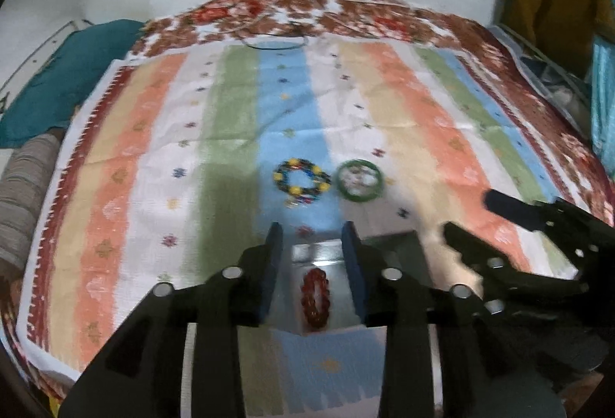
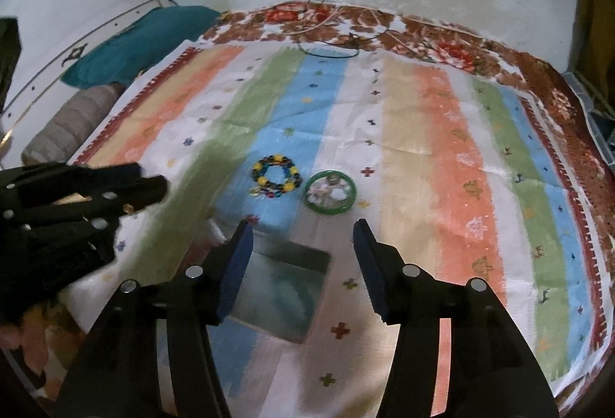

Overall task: Organize jewelry
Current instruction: 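Open both tools to drop the bracelets into the silver tin, then move both tools toward the green bangle and yellow-black bead bracelet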

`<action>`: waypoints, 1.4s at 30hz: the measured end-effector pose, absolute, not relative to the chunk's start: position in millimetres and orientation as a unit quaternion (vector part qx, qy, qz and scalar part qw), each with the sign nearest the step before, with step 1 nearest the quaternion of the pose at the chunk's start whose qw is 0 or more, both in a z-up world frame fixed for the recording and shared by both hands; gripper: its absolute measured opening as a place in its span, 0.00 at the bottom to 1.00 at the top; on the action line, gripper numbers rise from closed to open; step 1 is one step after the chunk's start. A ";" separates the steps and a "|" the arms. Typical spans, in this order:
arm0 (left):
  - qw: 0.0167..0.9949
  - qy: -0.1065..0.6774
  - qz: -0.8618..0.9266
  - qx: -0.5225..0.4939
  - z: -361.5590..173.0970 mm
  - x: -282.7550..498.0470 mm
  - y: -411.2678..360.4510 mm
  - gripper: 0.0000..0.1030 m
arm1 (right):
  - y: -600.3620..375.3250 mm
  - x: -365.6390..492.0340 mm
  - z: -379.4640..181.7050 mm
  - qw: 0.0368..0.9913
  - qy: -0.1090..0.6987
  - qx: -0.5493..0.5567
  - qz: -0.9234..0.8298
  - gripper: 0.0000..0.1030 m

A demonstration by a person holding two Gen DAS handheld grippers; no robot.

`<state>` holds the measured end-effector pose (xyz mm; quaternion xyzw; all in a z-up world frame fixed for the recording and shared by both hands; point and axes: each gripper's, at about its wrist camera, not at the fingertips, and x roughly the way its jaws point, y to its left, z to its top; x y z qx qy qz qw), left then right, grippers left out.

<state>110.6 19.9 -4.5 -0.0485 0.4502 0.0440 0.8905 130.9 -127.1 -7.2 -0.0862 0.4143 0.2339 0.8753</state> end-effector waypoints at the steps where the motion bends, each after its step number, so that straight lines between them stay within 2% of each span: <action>1: 0.890 0.451 0.051 -0.050 -5.2 112.7 23.5 0.32 | -129.6 135.2 -9.0 0.875 0.419 -0.084 0.228 0.53; 9: 0.875 0.473 0.064 -0.080 -17.3 132.6 45.4 0.45 | -140.7 163.3 -19.0 0.866 0.450 -0.053 0.213 0.64; 14: 0.872 0.480 0.071 -0.073 -23.1 142.8 47.8 0.53 | -136.4 172.4 -25.8 0.860 0.462 -0.058 0.210 0.65; 23: 0.861 0.494 0.088 -0.078 -38.8 169.0 61.5 0.64 | -133.1 190.0 -33.8 0.856 0.472 -0.057 0.203 0.74; 42: 0.841 0.528 0.097 -0.073 -76.5 216.1 65.8 0.67 | -121.2 224.6 -60.2 0.836 0.507 -0.062 0.198 0.76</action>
